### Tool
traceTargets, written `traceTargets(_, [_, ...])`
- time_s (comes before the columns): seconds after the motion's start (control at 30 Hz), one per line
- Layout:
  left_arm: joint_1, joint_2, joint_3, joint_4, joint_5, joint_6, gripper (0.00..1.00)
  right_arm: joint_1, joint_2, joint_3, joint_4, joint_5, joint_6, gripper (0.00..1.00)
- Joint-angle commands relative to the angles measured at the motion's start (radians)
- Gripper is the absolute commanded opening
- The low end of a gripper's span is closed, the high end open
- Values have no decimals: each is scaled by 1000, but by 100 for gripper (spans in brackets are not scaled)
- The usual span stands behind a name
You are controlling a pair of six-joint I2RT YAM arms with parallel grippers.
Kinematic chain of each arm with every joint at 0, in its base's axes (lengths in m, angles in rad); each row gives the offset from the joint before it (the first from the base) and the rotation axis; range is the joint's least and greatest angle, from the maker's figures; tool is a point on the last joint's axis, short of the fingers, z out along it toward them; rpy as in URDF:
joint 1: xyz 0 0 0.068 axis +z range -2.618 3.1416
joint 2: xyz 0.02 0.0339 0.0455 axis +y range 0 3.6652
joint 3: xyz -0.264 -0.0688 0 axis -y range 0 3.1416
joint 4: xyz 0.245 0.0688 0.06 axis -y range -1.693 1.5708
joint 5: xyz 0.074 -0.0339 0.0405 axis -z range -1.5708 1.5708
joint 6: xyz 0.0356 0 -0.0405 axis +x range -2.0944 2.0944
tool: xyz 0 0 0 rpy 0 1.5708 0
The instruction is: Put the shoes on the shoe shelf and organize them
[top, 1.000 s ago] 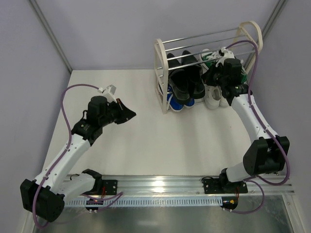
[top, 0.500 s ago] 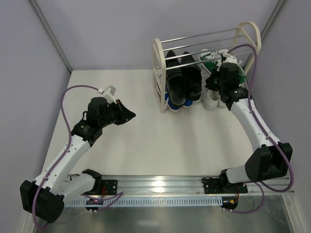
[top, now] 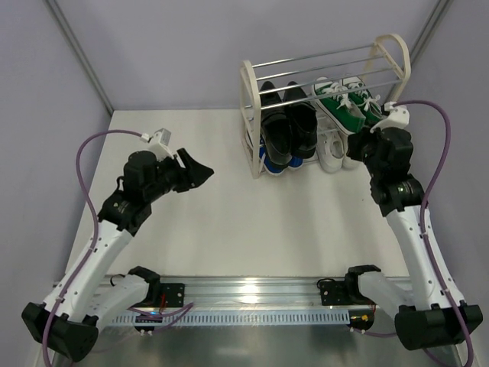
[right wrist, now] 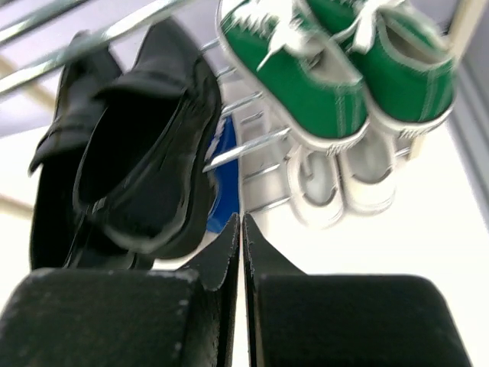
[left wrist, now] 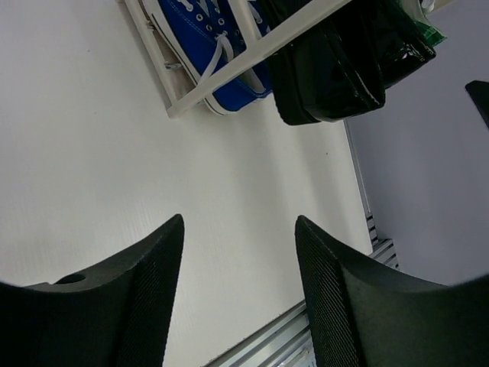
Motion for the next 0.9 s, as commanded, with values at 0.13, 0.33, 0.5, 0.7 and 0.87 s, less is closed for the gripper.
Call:
traceTargets(0.13, [-3,-101,83,-68,2,38,77,5,-333,-134,-59,-257,-51,4])
traceTargets(0.33, [-3,-101,-8,9,26,0,86,6,-349,-178,-159,-298,-57,5])
traceTargets(0.5, [-11,-32,-168,258,120,-208,96,5,-376,-275,-99,-278,21,45])
traceTargets(0.7, [-126,127,-221,650,51,-330,100,5,-408,-329,-62,-272,53,75])
traceTargets(0.87, [-181,282,-226,930,13,-491,100,5,-448,-401,8,-267,127,84])
